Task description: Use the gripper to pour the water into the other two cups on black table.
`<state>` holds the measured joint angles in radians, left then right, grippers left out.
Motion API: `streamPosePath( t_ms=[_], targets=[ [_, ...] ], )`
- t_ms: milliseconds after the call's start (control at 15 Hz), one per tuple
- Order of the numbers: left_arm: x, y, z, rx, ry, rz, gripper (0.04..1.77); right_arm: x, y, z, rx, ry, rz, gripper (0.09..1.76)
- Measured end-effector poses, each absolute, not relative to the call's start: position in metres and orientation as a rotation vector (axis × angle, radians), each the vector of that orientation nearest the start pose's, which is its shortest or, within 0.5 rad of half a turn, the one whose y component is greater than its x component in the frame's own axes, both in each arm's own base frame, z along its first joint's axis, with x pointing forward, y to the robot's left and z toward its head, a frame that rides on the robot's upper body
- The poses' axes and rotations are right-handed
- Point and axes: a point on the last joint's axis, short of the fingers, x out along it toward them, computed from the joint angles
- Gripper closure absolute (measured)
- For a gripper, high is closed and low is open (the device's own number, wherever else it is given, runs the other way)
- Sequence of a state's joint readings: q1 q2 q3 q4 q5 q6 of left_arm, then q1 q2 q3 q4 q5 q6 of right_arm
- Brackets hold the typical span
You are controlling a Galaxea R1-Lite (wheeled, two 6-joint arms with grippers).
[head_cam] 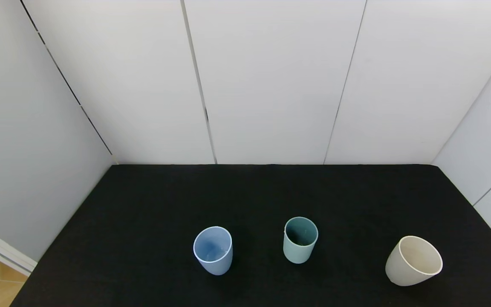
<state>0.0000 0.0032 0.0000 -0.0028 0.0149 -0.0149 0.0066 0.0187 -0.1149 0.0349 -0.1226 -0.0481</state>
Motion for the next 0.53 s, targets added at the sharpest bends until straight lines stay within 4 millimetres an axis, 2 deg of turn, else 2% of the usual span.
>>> streamPosePath(
  t_ms=[133,333,533],
  targets=[
    [-0.023,0.0,0.076,-0.015,0.0,0.015,0.09,-0.028,-0.002,0.092,0.026,-0.038,-0.055,0.15],
    [-0.023,0.0,0.076,-0.015,0.0,0.015,0.09,-0.024,-0.001,0.081,0.021,-0.02,-0.022,0.15],
    [-0.023,0.0,0.076,-0.015,0.0,0.015,0.09,-0.023,-0.001,0.077,0.038,-0.014,-0.019,0.15]
  ],
)
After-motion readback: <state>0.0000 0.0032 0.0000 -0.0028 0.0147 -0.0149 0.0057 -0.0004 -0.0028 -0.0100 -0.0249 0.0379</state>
